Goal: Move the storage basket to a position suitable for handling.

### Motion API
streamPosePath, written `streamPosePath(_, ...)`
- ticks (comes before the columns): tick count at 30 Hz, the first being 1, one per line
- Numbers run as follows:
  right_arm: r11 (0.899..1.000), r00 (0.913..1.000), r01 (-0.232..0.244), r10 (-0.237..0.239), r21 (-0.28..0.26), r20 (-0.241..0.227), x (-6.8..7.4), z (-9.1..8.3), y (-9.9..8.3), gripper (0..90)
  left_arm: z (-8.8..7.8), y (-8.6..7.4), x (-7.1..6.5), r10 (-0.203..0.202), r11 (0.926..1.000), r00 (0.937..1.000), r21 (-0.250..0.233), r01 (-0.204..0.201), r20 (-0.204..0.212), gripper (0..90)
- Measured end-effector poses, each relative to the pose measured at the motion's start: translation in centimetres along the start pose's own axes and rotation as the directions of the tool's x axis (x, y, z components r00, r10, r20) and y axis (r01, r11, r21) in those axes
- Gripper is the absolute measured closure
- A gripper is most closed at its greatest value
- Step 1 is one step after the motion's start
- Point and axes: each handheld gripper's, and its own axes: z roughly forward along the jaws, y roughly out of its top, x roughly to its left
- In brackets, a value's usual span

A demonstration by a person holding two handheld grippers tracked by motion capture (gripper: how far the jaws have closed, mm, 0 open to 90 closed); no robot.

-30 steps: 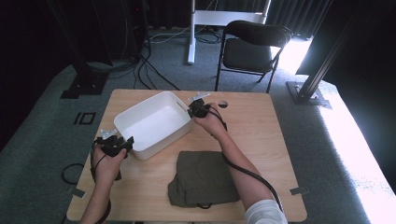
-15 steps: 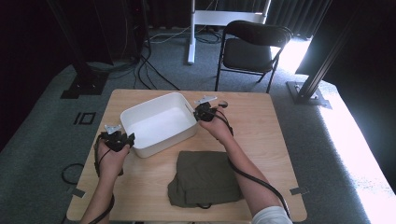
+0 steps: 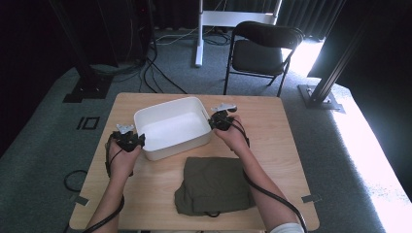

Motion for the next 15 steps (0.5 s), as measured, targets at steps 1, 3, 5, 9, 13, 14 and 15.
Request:
streamPosePath(1, 1.000, 1.0000, -0.007, 0.007, -0.001, 0.003, -0.2, -0.2, -0.1, 83.4, 0.1, 0.1, -0.1, -0.001, 1.0000, 1.0000, 0.001, 0.001, 0.006, 70.9)
streamPosePath(3, 1.000, 0.9998, -0.018, 0.018, 0.001, 0.005, -0.5, -0.5, -0.4, 83.3, 0.4, 0.2, -0.4, 0.001, 1.0000, 1.0000, 0.003, -0.001, 0.009, 71.4)
streamPosePath(5, 1.000, 0.9997, -0.018, 0.018, 0.005, 0.017, -0.7, -0.7, -0.6, 83.3, 0.7, 0.4, -0.7, 0.004, 1.0000, 0.9999, 0.000, -0.004, 0.014, 71.6)
streamPosePath(9, 1.000, 0.9990, -0.024, 0.024, 0.014, 0.039, -1.2, -1.3, -0.9, 83.3, 1.3, 0.8, -1.4, 0.012, 0.9999, 0.9994, 0.005, -0.012, 0.031, 72.0)
streamPosePath(13, 0.999, 0.9976, -0.051, 0.050, 0.014, 0.048, -1.9, -1.9, -1.4, 83.2, 1.8, 1.0, -2.1, 0.020, 0.9998, 0.9988, 0.005, -0.020, 0.046, 72.5)
streamPosePath(14, 0.998, 0.9973, -0.056, 0.055, 0.012, 0.049, -2.1, -2.0, -1.6, 83.2, 1.9, 1.1, -2.3, 0.019, 0.9998, 0.9986, 0.005, -0.019, 0.050, 72.7)
streamPosePath(15, 0.998, 0.9968, -0.062, 0.061, 0.014, 0.051, -2.3, -2.2, -1.7, 83.1, 2.1, 1.2, -2.5, 0.023, 0.9997, 0.9984, 0.008, -0.023, 0.052, 72.8)
